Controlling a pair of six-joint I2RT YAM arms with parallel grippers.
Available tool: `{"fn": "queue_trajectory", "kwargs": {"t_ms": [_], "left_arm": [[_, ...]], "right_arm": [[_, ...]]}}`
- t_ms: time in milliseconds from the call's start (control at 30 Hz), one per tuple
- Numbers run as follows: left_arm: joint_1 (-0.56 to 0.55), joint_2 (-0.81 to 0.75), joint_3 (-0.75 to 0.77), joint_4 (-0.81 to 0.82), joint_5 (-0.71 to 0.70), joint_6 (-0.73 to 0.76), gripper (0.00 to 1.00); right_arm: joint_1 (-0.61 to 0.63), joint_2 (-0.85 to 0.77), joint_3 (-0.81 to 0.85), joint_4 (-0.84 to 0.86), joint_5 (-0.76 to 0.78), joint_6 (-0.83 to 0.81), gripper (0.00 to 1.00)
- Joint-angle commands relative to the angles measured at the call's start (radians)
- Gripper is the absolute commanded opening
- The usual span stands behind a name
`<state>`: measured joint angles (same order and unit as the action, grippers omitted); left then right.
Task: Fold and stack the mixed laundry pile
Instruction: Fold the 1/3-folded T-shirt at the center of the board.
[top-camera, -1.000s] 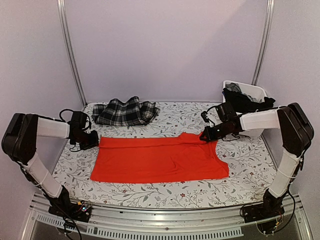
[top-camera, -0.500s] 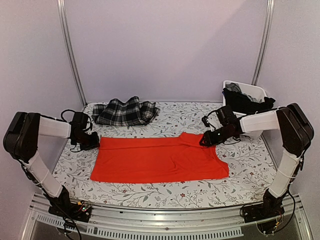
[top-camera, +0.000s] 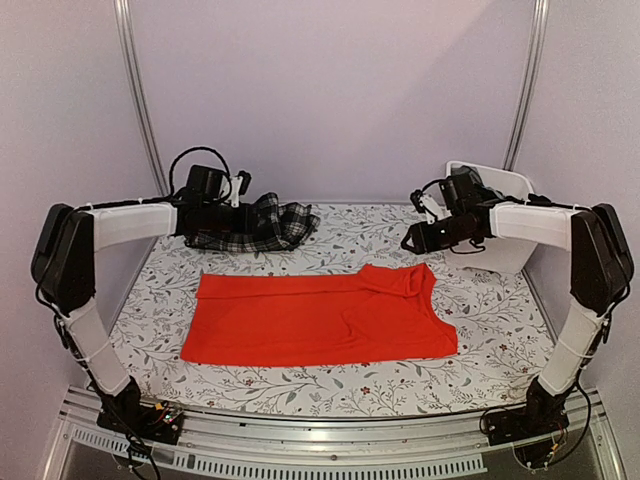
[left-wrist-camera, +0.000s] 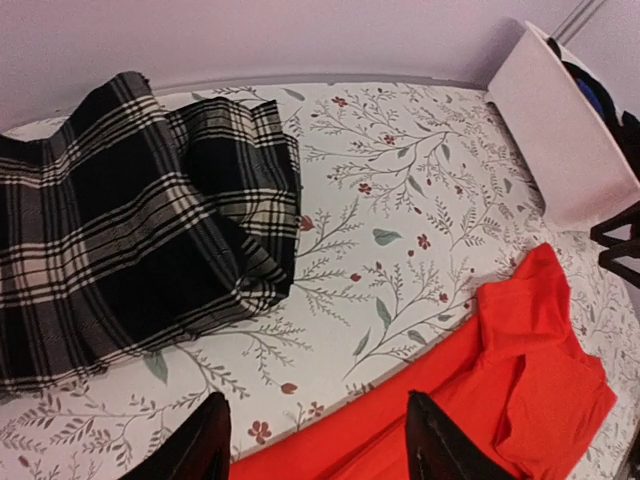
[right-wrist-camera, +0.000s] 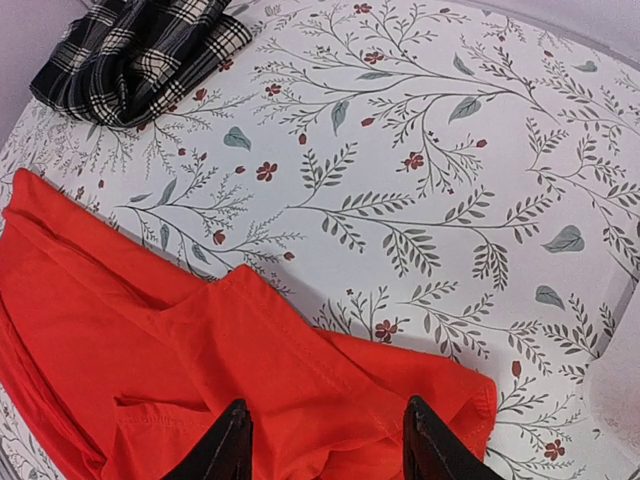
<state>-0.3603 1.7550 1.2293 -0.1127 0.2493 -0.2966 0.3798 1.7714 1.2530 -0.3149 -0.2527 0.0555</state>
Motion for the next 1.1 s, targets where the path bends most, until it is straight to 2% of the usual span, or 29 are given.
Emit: {"fn": "queue_trajectory", "kwargs": {"t_ms": [0, 233, 500, 767, 867, 1067], "left_arm": [[-0.098, 0.188, 0.168, -0.015, 0.074, 0.063, 0.58], [-0.212, 0.484, 0.479, -0.031, 0.161, 0.038, 0.57], [-0.305, 0.77, 0.796, -0.105, 0.203, 0.02, 0.57], [-0.34, 0.887, 0.905, -0.113, 0.246, -0.018, 0.57], [-0.344, 0.905, 0.928, -0.11, 0.255, -0.022, 0.51], [-0.343, 0.913, 0.946, -0.098, 0.263, -0.038, 0.3]], "right_arm": [[-0.003, 0.088, 0.029, -0.015, -0.023, -0.004, 0.49], [-0.017, 0.172, 0.019, -0.02, -0.002, 0.018, 0.48], [-0.029, 0.112, -0.104, 0.005, 0.035, 0.05, 0.51], [-0.071, 0.048, -0.132, 0.024, -0.022, 0.094, 0.58], [-0.083, 0.054, -0.122, 0.031, -0.06, 0.105, 0.57], [-0.086, 0.101, -0.096, 0.037, -0.102, 0.105, 0.49]]}}
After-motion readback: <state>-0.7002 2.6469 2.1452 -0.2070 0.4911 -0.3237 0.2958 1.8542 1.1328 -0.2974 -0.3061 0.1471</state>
